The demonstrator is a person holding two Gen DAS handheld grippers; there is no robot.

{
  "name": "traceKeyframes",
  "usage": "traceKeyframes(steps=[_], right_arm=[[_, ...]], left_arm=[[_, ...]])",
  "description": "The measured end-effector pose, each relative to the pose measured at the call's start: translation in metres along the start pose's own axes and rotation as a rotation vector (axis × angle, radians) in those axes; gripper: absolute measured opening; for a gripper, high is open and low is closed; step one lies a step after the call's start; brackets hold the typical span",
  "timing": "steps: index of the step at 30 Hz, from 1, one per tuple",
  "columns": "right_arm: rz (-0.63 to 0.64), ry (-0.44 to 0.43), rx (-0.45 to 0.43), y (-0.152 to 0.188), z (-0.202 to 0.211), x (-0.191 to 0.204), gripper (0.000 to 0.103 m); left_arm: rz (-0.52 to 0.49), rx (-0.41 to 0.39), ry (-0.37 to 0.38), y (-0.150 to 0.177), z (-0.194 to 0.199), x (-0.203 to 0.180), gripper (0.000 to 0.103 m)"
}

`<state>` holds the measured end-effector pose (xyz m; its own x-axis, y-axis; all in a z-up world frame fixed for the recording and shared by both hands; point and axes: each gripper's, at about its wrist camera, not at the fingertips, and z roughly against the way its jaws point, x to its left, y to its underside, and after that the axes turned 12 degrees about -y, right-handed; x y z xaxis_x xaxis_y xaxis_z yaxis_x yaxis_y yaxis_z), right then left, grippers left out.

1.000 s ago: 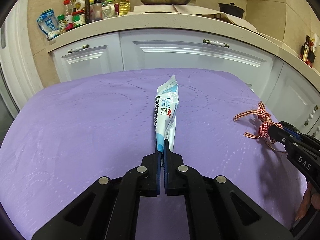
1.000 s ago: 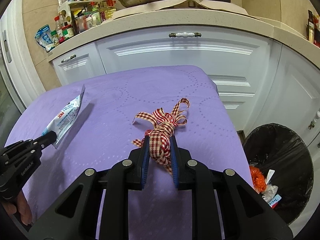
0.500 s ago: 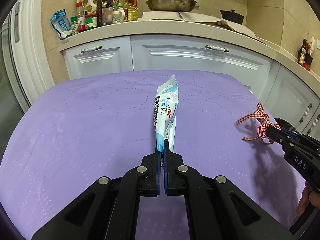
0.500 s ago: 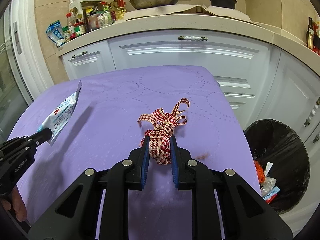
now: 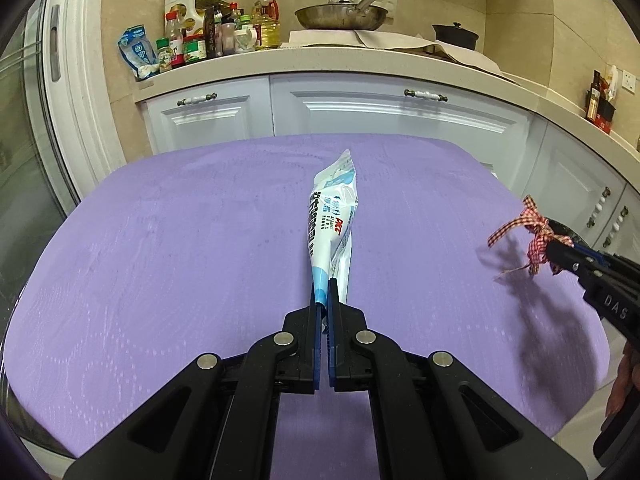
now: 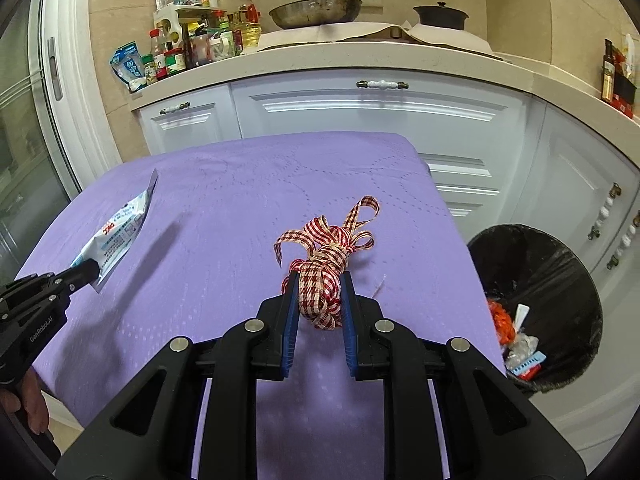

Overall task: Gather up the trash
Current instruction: 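Lift the white tube and ribbon and carry both over the black bin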

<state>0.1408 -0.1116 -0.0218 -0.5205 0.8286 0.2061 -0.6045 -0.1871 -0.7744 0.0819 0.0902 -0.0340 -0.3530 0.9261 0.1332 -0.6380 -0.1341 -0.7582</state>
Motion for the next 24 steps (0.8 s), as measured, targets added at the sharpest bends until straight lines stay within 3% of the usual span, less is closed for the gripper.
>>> traceKeyframes(steps=[9,24], right_arm=[[-0.021,0.029,-0.027,0.013,0.029,-0.015,0.019],[-0.111,0.15,-0.102,0.026,0.075,-0.083,0.019]], left_arm=[[-0.014,-0.01,0.037,0.009,0.018,-0.018,0.003],[-0.132,-0.089,0.175,-0.004,0.044,-0.101,0.003]])
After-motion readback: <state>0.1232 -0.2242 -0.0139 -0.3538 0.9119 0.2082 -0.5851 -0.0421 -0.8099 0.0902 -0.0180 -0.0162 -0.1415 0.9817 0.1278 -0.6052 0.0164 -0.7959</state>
